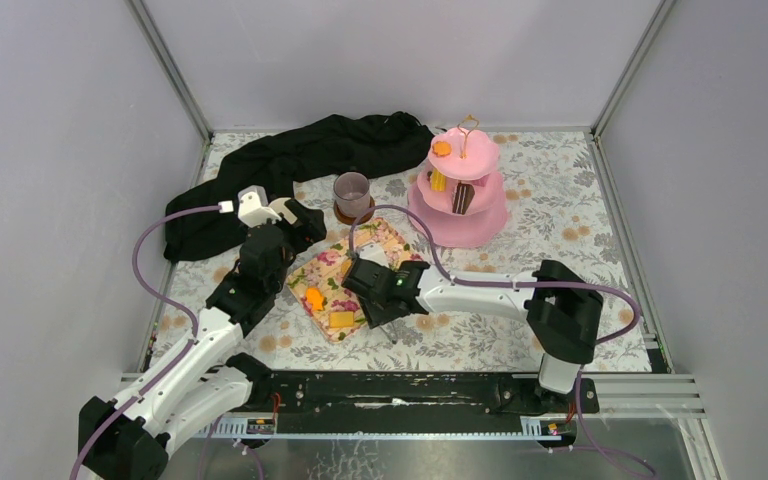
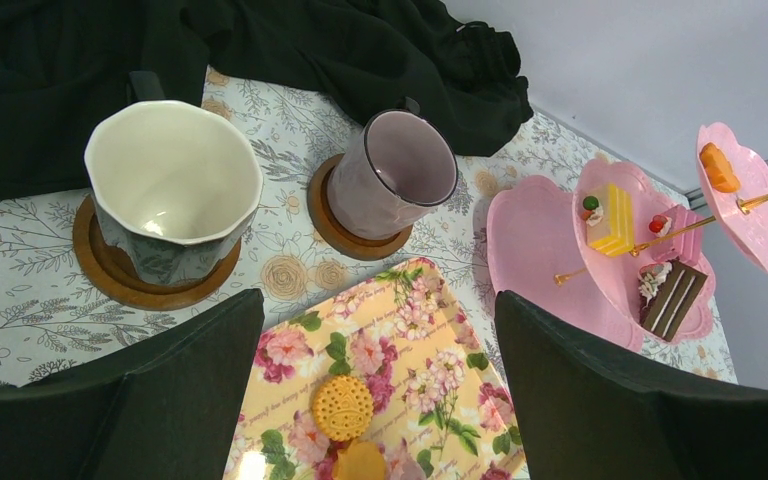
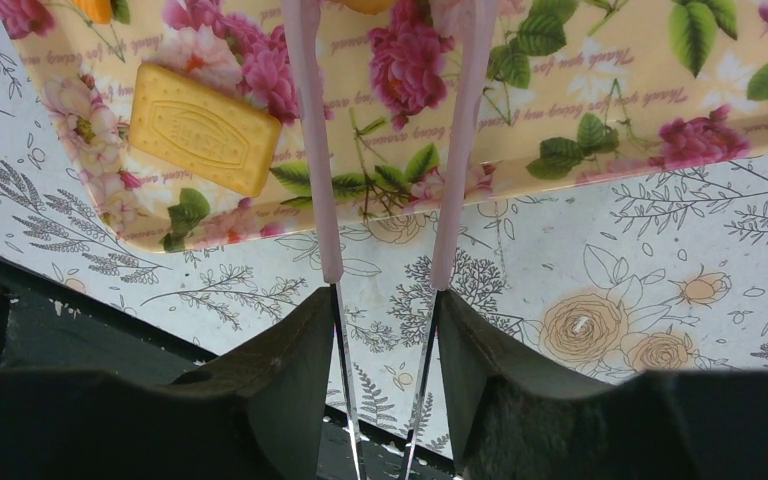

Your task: Serve the afternoon tea

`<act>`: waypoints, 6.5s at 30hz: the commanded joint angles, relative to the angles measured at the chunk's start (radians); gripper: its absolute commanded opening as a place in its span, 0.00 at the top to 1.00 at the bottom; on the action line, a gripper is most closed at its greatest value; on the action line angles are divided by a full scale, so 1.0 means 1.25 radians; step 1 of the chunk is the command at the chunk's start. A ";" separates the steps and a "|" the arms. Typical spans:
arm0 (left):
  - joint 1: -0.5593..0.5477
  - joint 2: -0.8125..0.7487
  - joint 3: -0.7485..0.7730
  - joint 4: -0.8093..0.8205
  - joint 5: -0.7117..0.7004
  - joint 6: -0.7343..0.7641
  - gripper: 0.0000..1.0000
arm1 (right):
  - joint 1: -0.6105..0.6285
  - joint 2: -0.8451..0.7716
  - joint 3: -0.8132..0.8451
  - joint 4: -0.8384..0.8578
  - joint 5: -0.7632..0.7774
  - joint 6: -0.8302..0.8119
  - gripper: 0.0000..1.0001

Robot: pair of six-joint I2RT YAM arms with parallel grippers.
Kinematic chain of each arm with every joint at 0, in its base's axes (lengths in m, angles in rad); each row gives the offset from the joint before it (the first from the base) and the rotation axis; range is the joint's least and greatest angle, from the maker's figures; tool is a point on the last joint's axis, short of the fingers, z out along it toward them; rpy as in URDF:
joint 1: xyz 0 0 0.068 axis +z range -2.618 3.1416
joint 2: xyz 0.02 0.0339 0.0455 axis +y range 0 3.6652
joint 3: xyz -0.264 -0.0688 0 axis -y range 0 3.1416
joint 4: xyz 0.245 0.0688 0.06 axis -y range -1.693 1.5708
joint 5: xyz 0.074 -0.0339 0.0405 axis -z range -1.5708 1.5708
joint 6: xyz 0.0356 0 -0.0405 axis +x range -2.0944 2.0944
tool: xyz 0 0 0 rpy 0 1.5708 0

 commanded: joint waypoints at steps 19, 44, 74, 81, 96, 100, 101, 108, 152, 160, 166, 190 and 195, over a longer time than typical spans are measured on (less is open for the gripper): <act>0.013 -0.005 0.007 0.002 -0.017 -0.005 0.07 | 0.010 0.062 0.083 0.012 -0.009 -0.020 0.52; 0.017 -0.007 0.006 0.001 -0.010 -0.011 0.07 | 0.010 -0.059 0.078 -0.041 0.061 0.013 0.77; 0.016 -0.004 0.004 0.002 0.000 -0.016 0.07 | -0.353 -0.345 0.261 -0.313 0.276 -0.021 0.84; 0.016 -0.005 0.004 0.002 -0.001 -0.015 0.07 | -0.457 -0.309 0.282 -0.298 0.216 -0.069 0.84; 0.016 0.003 0.005 0.005 0.000 -0.014 0.07 | -0.586 -0.173 0.412 -0.274 0.097 -0.153 0.84; 0.017 0.003 0.006 0.005 -0.001 -0.012 0.07 | -0.606 -0.136 0.436 -0.270 0.072 -0.159 0.84; 0.017 0.003 0.006 0.004 -0.002 -0.012 0.07 | -0.610 -0.129 0.439 -0.269 0.066 -0.160 0.84; 0.016 0.002 0.007 0.005 -0.003 -0.012 0.07 | -0.632 -0.091 0.456 -0.262 0.038 -0.169 0.84; 0.019 0.009 0.006 0.010 0.005 -0.012 0.07 | -0.646 -0.132 0.423 -0.247 0.010 -0.151 0.55; 0.020 0.011 0.006 0.010 0.004 -0.012 0.07 | -0.644 -0.168 0.377 -0.230 -0.003 -0.149 0.56; 0.022 0.011 0.006 0.010 0.002 -0.011 0.07 | -0.627 -0.221 0.326 -0.222 -0.001 -0.142 0.57; 0.024 0.010 0.006 0.002 -0.007 -0.017 0.07 | -0.180 -0.320 0.100 -0.193 0.127 -0.014 0.61; 0.024 0.007 0.008 -0.002 -0.012 -0.018 0.07 | -0.123 -0.259 0.068 -0.130 0.096 -0.009 0.60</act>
